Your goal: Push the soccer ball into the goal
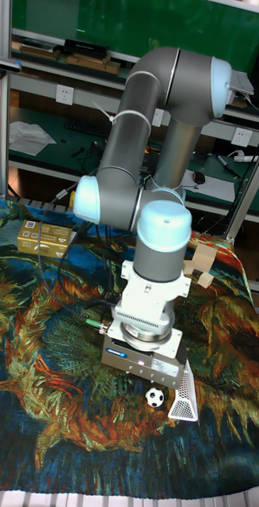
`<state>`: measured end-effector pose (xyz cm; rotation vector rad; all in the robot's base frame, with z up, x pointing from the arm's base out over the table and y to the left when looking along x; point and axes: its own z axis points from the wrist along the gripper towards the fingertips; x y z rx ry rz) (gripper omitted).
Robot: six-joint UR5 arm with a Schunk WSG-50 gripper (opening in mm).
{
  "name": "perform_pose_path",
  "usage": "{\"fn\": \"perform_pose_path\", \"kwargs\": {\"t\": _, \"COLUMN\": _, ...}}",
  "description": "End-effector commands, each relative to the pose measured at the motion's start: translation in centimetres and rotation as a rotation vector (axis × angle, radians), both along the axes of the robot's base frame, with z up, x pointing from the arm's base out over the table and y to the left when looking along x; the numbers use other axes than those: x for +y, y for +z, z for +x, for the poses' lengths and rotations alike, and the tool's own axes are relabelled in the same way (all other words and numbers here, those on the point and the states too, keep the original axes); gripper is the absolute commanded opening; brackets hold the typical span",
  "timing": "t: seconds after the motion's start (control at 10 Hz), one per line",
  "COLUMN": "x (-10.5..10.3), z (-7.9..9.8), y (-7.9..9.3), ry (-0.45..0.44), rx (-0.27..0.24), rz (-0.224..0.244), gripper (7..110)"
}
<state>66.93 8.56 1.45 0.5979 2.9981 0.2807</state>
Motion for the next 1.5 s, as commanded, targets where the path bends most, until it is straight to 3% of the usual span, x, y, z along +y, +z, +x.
{"fn": "perform_pose_path", "kwargs": {"t": 0.0, "x": 3.1, "z": 1.4, "y": 2.8, "ry": -0.105, "rx": 0.002, "rz": 0.17, "gripper": 7}}
{"fn": "perform_pose_path", "kwargs": {"t": 0.1, "x": 2.3, "z": 1.6, "y": 2.4, "ry": -0.096, "rx": -0.003, "rz": 0.12, "gripper": 7}}
{"fn": "perform_pose_path", "kwargs": {"t": 0.3, "x": -1.6, "z": 2.4, "y": 0.6, "ry": 0.012, "rx": -0.071, "rz": -0.063, "gripper": 7}}
{"fn": "perform_pose_path", "kwargs": {"t": 0.4, "x": -2.6, "z": 2.3, "y": 0.3, "ry": 0.044, "rx": -0.076, "rz": -0.108, "gripper": 7}}
{"fn": "perform_pose_path", "kwargs": {"t": 0.7, "x": -2.0, "z": -0.2, "y": -0.4, "ry": 0.14, "rx": -0.014, "rz": -0.114, "gripper": 7}}
{"fn": "perform_pose_path", "kwargs": {"t": 1.0, "x": -2.1, "z": -0.8, "y": -1.0, "ry": 0.173, "rx": -0.015, "rz": -0.122, "gripper": 7}}
{"fn": "perform_pose_path", "kwargs": {"t": 1.1, "x": -0.9, "z": -0.9, "y": -1.1, "ry": 0.15, "rx": -0.021, "rz": -0.078, "gripper": 7}}
{"fn": "perform_pose_path", "kwargs": {"t": 1.2, "x": 3.3, "z": -0.5, "y": -0.3, "ry": 0.058, "rx": -0.027, "rz": 0.102, "gripper": 7}}
{"fn": "perform_pose_path", "kwargs": {"t": 1.3, "x": 5.3, "z": -0.1, "y": 0.2, "ry": -0.015, "rx": -0.02, "rz": 0.194, "gripper": 7}}
{"fn": "perform_pose_path", "kwargs": {"t": 1.4, "x": 4.6, "z": -0.1, "y": -0.3, "ry": -0.025, "rx": -0.018, "rz": 0.156, "gripper": 7}}
